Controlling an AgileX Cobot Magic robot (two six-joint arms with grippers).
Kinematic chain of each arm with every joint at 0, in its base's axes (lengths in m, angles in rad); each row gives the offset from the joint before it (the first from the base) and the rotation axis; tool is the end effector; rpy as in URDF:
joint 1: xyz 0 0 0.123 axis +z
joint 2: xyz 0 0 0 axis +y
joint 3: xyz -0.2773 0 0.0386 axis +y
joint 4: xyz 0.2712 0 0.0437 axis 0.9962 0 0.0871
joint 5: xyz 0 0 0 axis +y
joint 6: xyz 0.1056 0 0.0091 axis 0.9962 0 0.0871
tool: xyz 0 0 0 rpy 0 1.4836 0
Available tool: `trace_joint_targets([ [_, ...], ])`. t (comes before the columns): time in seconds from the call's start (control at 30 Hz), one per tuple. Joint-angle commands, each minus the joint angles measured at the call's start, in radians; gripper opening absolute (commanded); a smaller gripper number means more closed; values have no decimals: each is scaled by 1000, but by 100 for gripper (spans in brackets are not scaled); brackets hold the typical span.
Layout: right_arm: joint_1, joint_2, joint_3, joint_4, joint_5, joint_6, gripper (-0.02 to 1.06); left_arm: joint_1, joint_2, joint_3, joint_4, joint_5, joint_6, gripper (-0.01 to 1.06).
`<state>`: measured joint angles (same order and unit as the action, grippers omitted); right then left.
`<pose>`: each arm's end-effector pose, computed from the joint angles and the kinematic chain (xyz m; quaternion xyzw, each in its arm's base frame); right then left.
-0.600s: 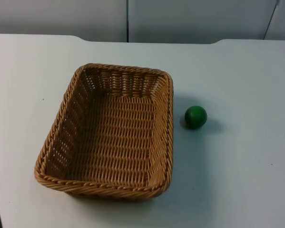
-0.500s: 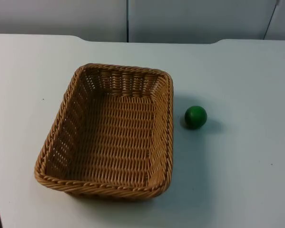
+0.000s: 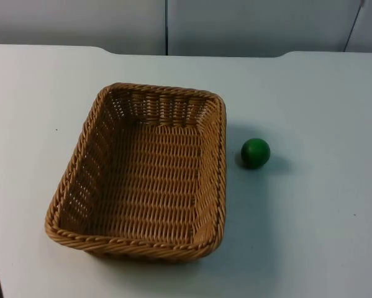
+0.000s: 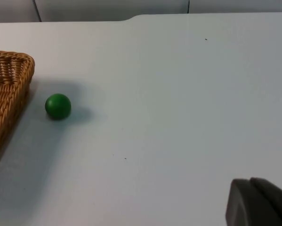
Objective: Pick up the basket with the left hand and place the ball into the basket with the right hand.
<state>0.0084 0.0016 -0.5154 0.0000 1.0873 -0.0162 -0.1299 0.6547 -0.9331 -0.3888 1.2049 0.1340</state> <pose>0.0311 0.0003 0.2837 -0.0105 0.8565 -0.0020 0.5161 0.1145 -0.0528 0.3670 0.1205 0.9083 -0.1925 0.3513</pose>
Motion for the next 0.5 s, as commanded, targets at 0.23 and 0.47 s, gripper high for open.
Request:
trace_joint_targets([
  [0.23,-8,-2,5,0,-9,2,0,-5,529,-6,-211,-34,194,0],
  [0.47,-8,-2,5,0,-9,2,0,-142,822,-8,-157,-235,284,0],
])
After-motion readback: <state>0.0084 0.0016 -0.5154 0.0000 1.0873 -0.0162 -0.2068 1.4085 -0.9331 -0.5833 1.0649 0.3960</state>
